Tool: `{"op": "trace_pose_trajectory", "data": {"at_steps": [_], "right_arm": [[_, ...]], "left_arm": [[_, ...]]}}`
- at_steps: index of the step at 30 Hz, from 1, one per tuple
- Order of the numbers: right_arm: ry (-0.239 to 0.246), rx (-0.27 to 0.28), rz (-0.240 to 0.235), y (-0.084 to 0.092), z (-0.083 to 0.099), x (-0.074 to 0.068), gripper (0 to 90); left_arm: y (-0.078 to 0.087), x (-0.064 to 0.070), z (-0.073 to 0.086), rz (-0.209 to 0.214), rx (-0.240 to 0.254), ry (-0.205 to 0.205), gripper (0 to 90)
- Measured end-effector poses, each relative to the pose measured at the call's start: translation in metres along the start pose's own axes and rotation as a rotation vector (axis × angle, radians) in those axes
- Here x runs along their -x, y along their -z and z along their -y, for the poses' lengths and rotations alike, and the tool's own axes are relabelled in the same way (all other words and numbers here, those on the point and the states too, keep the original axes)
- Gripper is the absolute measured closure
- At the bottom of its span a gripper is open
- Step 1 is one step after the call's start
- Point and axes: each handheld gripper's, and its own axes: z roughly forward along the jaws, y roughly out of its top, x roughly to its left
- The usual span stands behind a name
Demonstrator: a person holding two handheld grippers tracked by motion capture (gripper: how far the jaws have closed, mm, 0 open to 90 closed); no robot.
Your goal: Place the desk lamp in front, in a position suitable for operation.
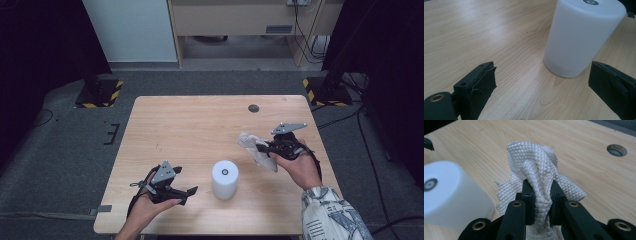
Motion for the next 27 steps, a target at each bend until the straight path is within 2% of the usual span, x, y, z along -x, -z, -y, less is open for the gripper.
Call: {"op": "trace_pose_trajectory", "data": {"at_steps": [9,19,27], "right_arm": [[0.043,0.013,-0.019,0.000,-0.014,-0.016,78.7],[0.063,0.008,-0.033,0.004,-0.023,-0.022,78.7],[0.100,0.008,-0.059,0.007,-0.034,-0.036,78.7]], "left_arm": [[0.003,-0.001,0.002,-0.004,-0.005,0.001,6.5],[0.000,0.002,0.001,0.000,-0.014,-0.006,6.2],[-0.013,0.013,-0.007,0.042,-0.011,-0.031,5.4]]}}
